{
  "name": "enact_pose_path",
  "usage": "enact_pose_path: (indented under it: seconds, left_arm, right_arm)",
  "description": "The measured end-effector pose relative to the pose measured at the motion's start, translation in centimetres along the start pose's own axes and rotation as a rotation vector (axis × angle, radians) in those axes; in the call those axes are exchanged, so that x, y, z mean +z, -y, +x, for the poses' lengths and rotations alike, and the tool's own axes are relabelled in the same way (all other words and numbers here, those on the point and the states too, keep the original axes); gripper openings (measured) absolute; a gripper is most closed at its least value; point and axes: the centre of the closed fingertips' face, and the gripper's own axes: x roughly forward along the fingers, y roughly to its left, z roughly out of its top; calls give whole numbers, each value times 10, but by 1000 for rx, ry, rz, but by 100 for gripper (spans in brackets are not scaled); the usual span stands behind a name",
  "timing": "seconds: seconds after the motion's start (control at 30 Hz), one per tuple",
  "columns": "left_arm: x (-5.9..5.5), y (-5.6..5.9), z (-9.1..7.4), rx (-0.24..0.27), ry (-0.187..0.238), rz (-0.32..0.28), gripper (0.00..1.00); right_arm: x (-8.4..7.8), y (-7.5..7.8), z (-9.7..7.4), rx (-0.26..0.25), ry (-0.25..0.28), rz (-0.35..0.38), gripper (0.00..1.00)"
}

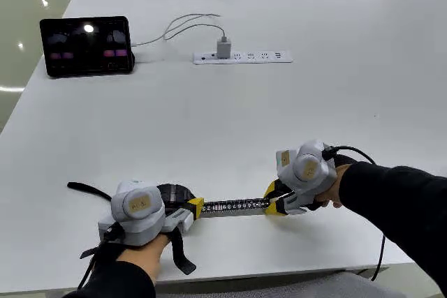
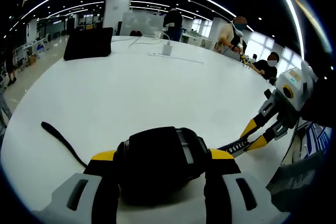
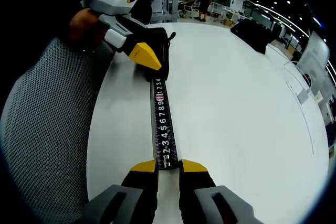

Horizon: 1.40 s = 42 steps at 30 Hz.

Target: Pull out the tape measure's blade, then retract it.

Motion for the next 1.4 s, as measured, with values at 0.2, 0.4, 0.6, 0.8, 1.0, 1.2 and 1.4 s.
enact_pose_path:
  seconds: [0.2, 0.4, 0.6, 0.8, 1.0, 1.2, 1.4]
  left_arm:
    - [0, 0, 0, -7, 3, -5, 61]
    - [1, -1, -1, -20, 5, -20, 61]
    - [1, -1, -1, -26, 8, -24, 61]
    - [1, -1, -1, -28, 8, -26, 61]
    - [1, 0, -2, -31, 6, -27, 61]
    - [0, 0, -2, -33, 6, -26, 61]
    - [0, 0, -2, -34, 6, -27, 61]
  right_arm:
    - [2, -1, 1, 1, -8, -14, 11]
    - [3, -1, 2, 5, -6, -24, 11]
    - [7, -1, 5, 8, 3, -25, 12]
    - [14, 0, 9, 10, 16, -29, 12]
    - [17, -2, 13, 10, 32, -18, 12]
    - [23, -3, 15, 13, 43, -23, 11]
    - [27, -4, 16, 15, 48, -23, 11]
